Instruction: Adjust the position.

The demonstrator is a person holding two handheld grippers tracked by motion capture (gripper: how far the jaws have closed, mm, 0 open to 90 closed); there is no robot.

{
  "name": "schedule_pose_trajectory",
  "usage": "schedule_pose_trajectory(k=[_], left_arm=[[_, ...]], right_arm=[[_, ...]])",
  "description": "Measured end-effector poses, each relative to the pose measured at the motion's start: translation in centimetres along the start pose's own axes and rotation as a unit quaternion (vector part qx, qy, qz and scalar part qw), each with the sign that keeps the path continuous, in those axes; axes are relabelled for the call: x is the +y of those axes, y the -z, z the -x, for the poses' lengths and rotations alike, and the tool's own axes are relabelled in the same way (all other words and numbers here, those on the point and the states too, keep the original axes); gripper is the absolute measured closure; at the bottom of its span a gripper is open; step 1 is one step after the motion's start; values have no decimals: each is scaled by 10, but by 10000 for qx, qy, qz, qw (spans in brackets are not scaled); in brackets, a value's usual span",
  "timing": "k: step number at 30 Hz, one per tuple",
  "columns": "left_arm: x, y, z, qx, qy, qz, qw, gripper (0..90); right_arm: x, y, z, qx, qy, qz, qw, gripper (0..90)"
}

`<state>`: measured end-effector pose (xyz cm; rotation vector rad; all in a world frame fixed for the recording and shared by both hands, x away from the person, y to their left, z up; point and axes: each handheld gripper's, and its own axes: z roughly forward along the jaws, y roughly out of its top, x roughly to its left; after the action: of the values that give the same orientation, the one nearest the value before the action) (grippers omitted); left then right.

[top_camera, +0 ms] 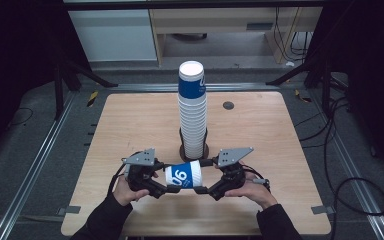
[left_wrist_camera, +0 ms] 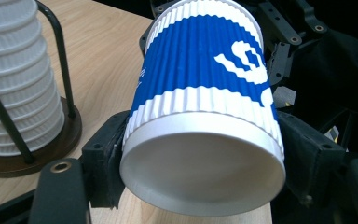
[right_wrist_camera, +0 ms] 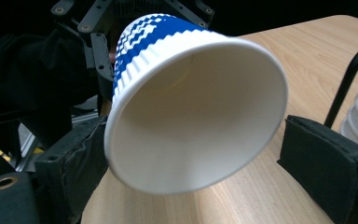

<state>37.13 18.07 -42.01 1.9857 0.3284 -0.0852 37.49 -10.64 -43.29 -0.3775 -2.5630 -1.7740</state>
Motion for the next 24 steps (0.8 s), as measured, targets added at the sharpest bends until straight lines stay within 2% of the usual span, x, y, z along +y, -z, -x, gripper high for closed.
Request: schedule_pose_trajectory(k=[8, 18, 24], left_arm=[[0, -5, 4, -148, -104, -48, 9998, 257], [-1, -5, 3, -187, -66, -49, 9998, 259], [-1, -5, 2, -111, -16, -76, 9999, 246]], right_arm=[[-1, -5, -2, 233, -55, 22, 9997, 122], [-1, -5, -2, 293, -70, 19, 9995, 146], [-1, -3, -2, 231, -33, -17, 9997, 151]])
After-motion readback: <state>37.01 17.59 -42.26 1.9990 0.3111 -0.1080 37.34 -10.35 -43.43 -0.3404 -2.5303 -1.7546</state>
